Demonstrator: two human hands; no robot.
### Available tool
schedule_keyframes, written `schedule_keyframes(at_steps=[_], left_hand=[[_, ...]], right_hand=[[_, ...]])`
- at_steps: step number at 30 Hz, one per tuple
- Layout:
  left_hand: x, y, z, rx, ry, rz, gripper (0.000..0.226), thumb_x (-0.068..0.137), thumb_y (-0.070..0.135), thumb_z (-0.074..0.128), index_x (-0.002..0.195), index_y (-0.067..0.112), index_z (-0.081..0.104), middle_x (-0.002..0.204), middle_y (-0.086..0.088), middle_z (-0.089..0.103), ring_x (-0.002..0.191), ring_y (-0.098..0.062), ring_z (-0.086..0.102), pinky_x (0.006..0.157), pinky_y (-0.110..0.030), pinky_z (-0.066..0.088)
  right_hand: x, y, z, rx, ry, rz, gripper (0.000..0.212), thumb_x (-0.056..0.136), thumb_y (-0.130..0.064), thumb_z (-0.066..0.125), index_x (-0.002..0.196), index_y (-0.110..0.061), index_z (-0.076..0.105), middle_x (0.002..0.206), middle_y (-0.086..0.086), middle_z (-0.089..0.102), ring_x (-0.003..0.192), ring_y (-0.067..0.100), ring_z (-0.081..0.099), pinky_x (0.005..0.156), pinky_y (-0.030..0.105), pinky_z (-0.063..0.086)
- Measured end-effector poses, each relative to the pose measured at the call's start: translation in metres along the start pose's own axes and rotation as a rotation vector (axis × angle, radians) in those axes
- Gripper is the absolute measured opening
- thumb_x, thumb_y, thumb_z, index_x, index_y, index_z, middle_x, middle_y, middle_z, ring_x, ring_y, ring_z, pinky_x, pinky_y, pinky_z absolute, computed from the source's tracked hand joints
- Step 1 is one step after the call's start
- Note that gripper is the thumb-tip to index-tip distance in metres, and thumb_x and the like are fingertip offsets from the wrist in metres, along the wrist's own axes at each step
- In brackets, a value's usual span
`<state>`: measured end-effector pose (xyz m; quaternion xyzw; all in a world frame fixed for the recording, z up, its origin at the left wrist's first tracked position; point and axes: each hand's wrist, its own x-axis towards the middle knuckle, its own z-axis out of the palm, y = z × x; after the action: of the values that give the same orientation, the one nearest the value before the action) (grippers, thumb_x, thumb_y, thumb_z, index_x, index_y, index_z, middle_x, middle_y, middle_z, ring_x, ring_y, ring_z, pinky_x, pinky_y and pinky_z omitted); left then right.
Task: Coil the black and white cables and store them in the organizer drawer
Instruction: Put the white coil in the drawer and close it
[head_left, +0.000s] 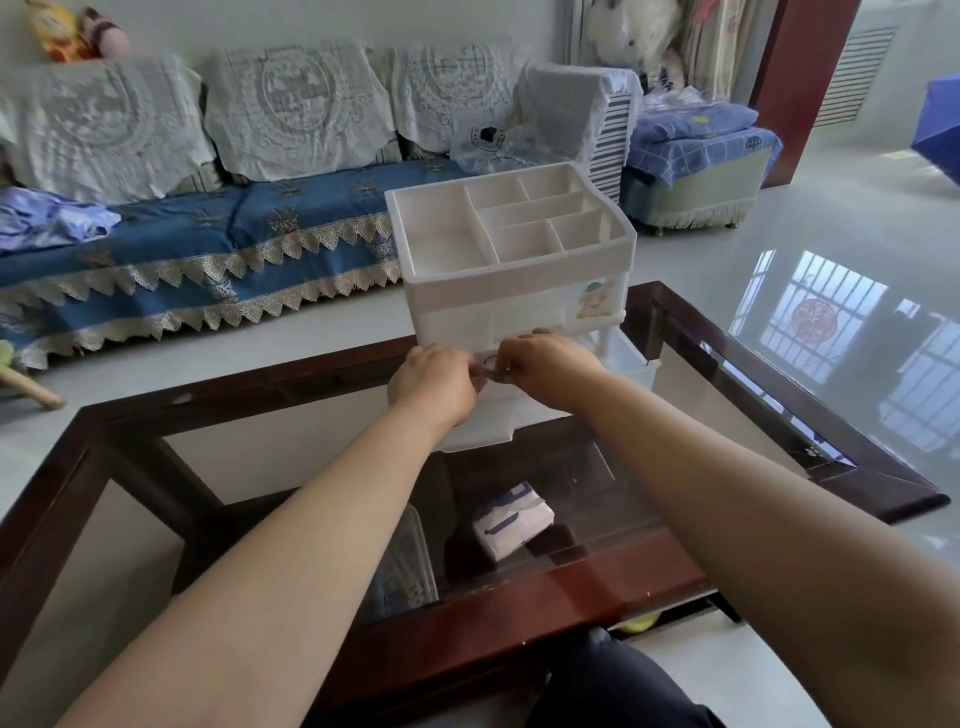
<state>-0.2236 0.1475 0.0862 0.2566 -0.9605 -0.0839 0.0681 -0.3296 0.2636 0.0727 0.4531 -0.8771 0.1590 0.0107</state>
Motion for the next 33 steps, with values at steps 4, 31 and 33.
schedule_keyframes(at_steps=[4, 31, 33], left_hand=[[-0.004, -0.015, 0.004, -0.057, 0.307, 0.195, 0.019, 0.094, 0.025, 0.057, 0.107, 0.018, 0.069, 0.109, -0.009, 0.061, 0.105, -0.031, 0.051, 0.077, -0.036, 0.044], [0.013, -0.019, -0.03, -0.024, 0.436, 0.251, 0.05, 0.094, 0.028, 0.055, 0.14, 0.013, 0.045, 0.144, -0.008, 0.046, 0.139, -0.031, 0.031, 0.111, -0.042, 0.03], [0.012, -0.019, -0.032, -0.016, 0.413, 0.246, 0.052, 0.094, 0.028, 0.055, 0.142, 0.014, 0.042, 0.147, -0.007, 0.044, 0.141, -0.03, 0.028, 0.112, -0.042, 0.029]], right_hand=[[0.0, 0.004, -0.002, 0.14, -0.145, 0.079, 0.018, 0.092, -0.031, 0.053, 0.078, -0.027, 0.065, 0.086, -0.006, 0.065, 0.081, 0.016, 0.053, 0.073, 0.027, 0.042], [0.009, 0.003, 0.034, -0.385, 0.137, -0.059, 0.039, 0.086, -0.038, 0.063, 0.119, -0.019, 0.055, 0.118, 0.002, 0.065, 0.113, 0.025, 0.052, 0.096, 0.037, 0.029], [0.001, 0.003, 0.041, -0.373, 0.272, -0.03, 0.044, 0.077, -0.037, 0.074, 0.114, -0.016, 0.061, 0.111, 0.004, 0.065, 0.107, 0.028, 0.055, 0.095, 0.039, 0.035]])
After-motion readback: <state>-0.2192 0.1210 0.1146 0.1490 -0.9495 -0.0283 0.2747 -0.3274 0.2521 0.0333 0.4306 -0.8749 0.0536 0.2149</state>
